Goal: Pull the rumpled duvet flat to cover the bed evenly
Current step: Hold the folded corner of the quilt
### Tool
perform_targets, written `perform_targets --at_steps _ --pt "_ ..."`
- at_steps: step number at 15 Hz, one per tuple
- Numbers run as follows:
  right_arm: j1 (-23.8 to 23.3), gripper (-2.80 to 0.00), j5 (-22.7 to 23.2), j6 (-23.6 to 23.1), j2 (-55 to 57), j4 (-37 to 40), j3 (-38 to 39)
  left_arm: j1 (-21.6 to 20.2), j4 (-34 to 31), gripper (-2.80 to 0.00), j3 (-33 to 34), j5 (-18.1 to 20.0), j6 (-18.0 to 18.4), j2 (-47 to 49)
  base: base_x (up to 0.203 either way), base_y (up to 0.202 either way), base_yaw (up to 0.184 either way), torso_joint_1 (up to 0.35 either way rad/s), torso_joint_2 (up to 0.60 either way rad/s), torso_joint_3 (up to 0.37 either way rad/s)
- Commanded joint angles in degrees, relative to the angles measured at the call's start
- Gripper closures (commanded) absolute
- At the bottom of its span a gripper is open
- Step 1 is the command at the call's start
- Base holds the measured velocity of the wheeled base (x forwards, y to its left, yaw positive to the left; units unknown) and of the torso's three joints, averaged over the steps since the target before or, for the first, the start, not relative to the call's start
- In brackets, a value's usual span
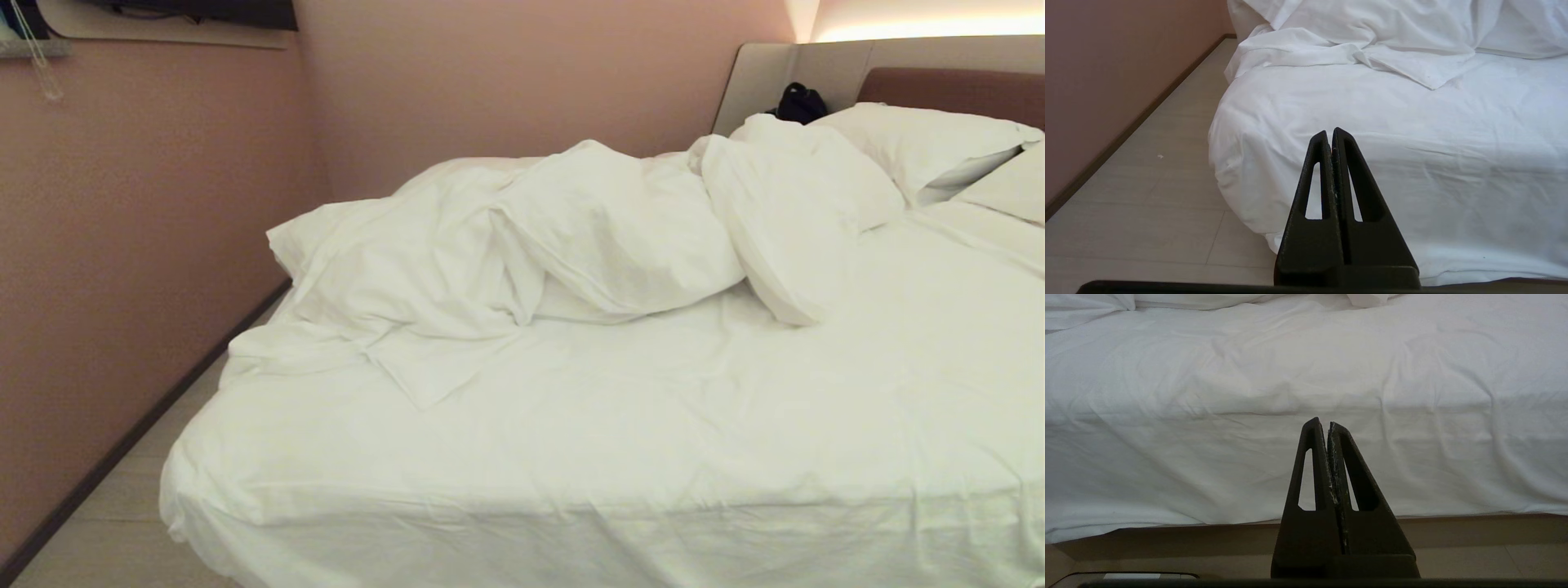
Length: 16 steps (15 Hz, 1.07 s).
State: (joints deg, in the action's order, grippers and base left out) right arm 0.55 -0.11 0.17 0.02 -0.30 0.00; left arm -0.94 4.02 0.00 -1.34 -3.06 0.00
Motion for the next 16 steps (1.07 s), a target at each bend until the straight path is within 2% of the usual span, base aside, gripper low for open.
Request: perform_targets --at_steps 1,16 --pt "0.0 0.0 0.0 0.0 0.0 -0.1 0.0 0.0 0.0 0.0 0.0 0.0 -0.1 0.0 0.0 0.0 0.0 0.0 0.0 0.0" --pt "0.1 0.0 0.0 0.0 0.0 -0.1 0.0 0.0 -0.4 0.0 0.0 -0.2 0.3 0.0 0.0 0.0 0.0 0.0 0.0 0.0"
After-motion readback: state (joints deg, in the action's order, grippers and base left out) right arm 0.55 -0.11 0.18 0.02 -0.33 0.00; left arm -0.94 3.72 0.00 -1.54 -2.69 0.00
